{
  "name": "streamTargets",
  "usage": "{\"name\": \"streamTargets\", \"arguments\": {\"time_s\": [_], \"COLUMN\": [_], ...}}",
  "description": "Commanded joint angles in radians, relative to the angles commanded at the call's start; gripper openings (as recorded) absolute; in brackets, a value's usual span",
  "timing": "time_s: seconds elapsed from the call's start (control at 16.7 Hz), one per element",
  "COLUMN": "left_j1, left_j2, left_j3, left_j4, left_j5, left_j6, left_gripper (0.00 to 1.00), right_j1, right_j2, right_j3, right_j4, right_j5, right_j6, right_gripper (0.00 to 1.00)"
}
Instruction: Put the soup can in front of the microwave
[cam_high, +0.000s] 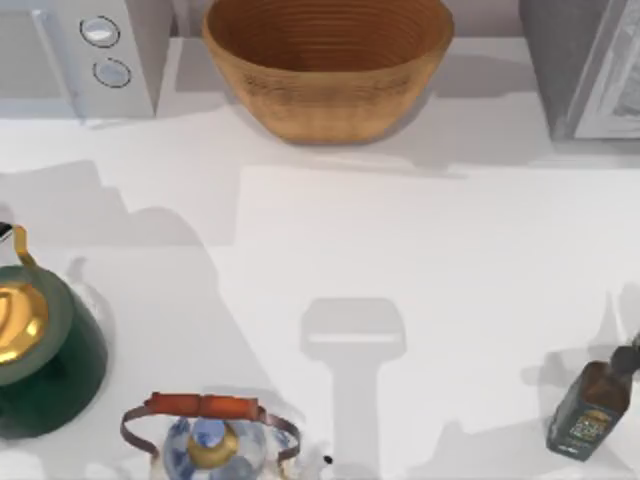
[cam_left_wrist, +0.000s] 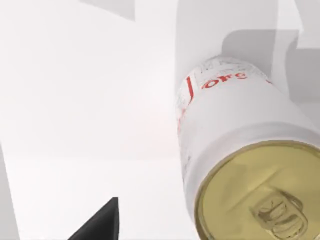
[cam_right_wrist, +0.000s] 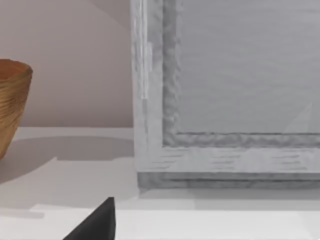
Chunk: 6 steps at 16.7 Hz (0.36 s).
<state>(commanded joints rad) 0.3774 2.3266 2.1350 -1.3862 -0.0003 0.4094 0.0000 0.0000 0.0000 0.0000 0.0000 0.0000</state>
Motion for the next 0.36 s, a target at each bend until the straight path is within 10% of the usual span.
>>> {"name": "streamTargets", "arguments": {"time_s": [0.36], "left_j1": [-0.001], "left_j2": [0.015], "left_j3": [0.158], "left_j4": [-0.136], "left_j5": [0.004], "left_j6": [-0.001], "left_gripper": [1.0], "right_j1": [0.0], "right_j2": [0.0], "right_j3": [0.0], "right_j4": [0.0], "right_j5": [0.0], "right_j6": [0.0], "right_gripper": [1.0]}}
